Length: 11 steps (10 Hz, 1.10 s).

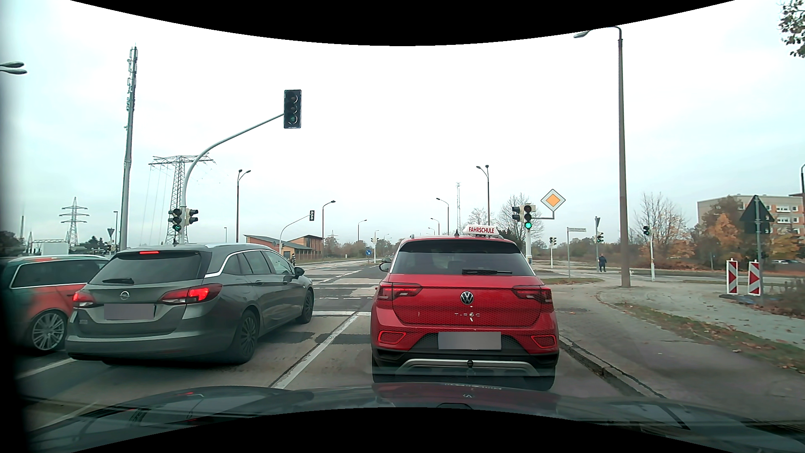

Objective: Follow the waypoints while adhering to traffic rules and regulations

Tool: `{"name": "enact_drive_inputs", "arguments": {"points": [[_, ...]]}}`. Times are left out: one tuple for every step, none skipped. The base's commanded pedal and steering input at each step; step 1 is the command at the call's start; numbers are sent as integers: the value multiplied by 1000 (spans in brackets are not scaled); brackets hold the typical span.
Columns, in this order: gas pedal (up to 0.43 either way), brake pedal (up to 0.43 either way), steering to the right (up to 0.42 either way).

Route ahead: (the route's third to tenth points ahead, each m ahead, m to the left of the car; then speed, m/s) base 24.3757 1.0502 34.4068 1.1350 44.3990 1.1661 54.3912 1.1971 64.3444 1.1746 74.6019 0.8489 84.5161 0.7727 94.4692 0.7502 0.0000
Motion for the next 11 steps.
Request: {"name": "enact_drive_inputs", "arguments": {"points": [[0, 104, -6], [0, 61, -6], [0, 0, -5], [0, 0, -5], [0, 0, -5], [0, 0, -5], [0, 0, -5], [0, 0, -5], [59, 0, -5], [79, 0, -5], [87, 0, -5]]}}
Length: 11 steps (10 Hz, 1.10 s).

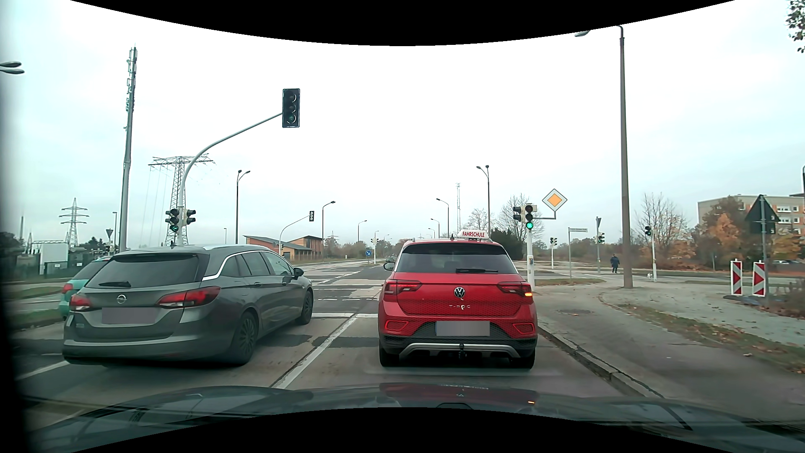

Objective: Follow the waypoints while adhering to traffic rules and regulations

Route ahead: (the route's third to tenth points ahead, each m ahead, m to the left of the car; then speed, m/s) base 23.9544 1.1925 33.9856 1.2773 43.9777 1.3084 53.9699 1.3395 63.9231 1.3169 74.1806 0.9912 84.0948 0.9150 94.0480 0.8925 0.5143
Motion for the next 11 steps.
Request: {"name": "enact_drive_inputs", "arguments": {"points": [[87, 0, -5], [87, 0, -5], [110, 0, -5], [118, 0, -5], [118, 0, -5], [118, 0, -6], [118, 0, -5], [118, 0, -6], [118, 0, -5], [118, 0, -5], [118, 0, -5]]}}
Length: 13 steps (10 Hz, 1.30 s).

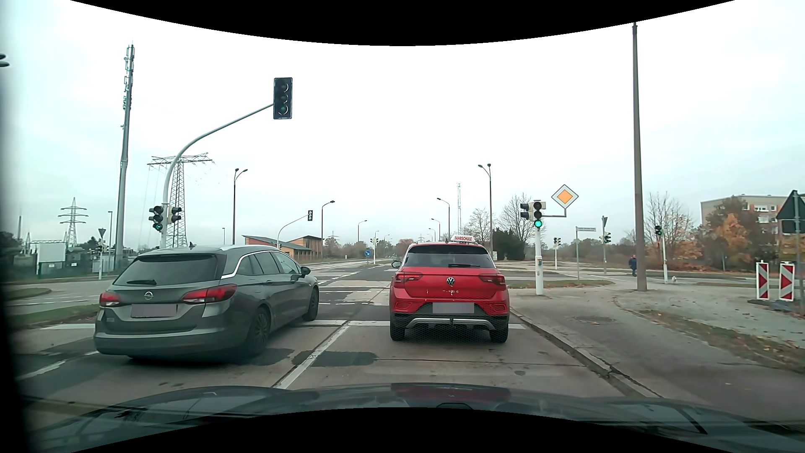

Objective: Follow the waypoints while adhering to traffic rules and regulations

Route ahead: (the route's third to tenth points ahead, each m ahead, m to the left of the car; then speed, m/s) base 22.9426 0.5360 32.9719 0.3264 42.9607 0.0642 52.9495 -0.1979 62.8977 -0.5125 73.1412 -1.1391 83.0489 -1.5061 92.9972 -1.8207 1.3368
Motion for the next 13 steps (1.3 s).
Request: {"name": "enact_drive_inputs", "arguments": {"points": [[130, 0, -6], [138, 0, -5], [138, 0, -5], [138, 0, -5], [150, 0, -6], [150, 0, -5], [157, 0, -5], [169, 0, -5], [169, 0, -5], [177, 0, -5], [177, 0, -5], [177, 0, -5], [169, 0, -5]]}}
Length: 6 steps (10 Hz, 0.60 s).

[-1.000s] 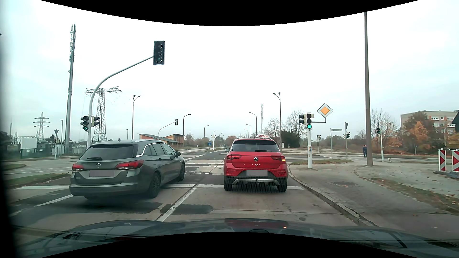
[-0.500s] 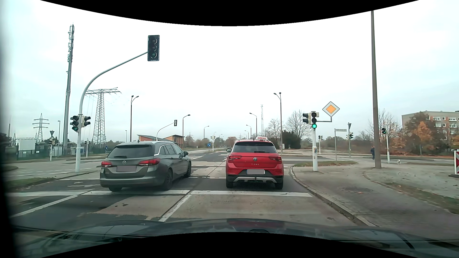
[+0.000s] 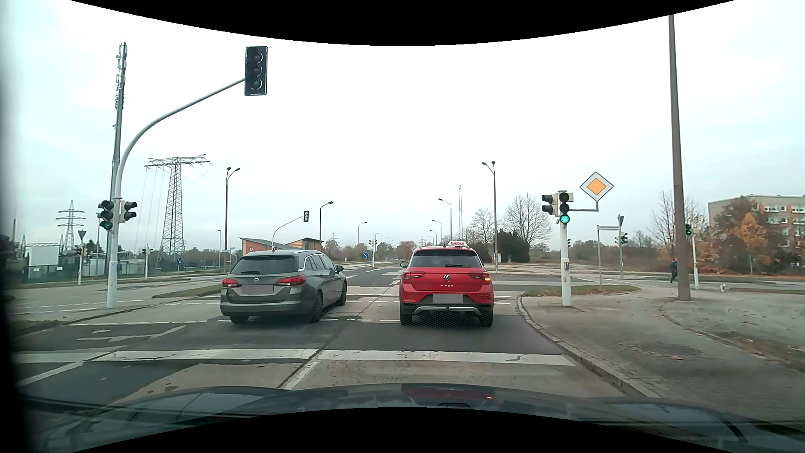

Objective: Follow the waypoints while adhering to traffic rules and regulations

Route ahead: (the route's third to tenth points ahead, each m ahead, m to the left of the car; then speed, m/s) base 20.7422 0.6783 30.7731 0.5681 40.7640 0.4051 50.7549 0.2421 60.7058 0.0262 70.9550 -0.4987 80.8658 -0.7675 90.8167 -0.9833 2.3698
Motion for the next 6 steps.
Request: {"name": "enact_drive_inputs", "arguments": {"points": [[150, 0, -3], [130, 0, -3], [110, 0, -3], [110, 0, -4], [98, 0, -3], [59, 0, -3]]}}
